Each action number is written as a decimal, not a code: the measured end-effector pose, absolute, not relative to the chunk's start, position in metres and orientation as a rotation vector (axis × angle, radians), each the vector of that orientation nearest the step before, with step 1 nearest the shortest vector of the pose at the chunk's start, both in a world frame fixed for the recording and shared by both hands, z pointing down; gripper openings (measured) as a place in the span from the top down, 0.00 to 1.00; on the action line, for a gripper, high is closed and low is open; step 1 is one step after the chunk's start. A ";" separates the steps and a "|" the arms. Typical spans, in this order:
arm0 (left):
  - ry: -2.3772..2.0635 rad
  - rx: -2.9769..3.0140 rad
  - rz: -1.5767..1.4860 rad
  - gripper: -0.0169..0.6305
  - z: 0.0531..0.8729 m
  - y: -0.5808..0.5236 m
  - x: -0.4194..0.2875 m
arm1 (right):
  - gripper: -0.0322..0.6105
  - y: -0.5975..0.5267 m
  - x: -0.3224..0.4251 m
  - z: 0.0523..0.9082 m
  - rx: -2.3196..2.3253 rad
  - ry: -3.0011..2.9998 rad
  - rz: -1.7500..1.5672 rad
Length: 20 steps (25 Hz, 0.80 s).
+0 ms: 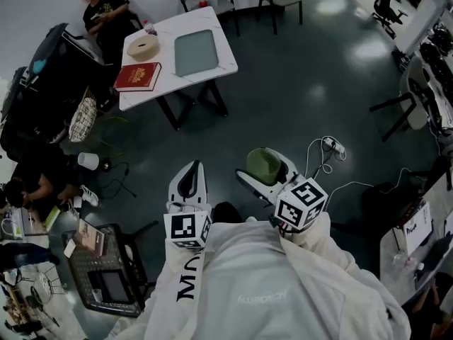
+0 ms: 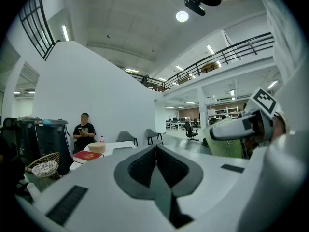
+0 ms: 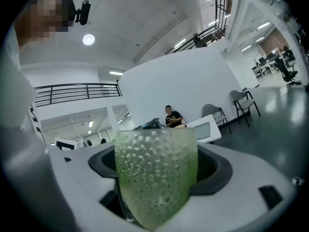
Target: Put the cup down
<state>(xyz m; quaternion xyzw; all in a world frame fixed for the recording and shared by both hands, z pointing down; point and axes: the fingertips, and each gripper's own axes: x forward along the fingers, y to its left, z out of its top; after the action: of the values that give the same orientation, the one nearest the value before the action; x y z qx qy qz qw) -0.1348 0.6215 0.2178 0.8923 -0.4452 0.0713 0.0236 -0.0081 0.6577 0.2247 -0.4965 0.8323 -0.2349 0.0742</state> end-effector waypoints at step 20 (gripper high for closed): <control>-1.344 2.773 0.212 0.95 0.244 0.529 -0.129 | 0.33 0.558 0.001 0.242 -1.541 2.476 -0.691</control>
<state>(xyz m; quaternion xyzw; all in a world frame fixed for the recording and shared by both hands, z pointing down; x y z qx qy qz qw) -0.1293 0.5290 0.2437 0.8975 -0.4349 0.0685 0.0263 0.0011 0.5583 0.2419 -0.5127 0.8241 -0.2300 0.0721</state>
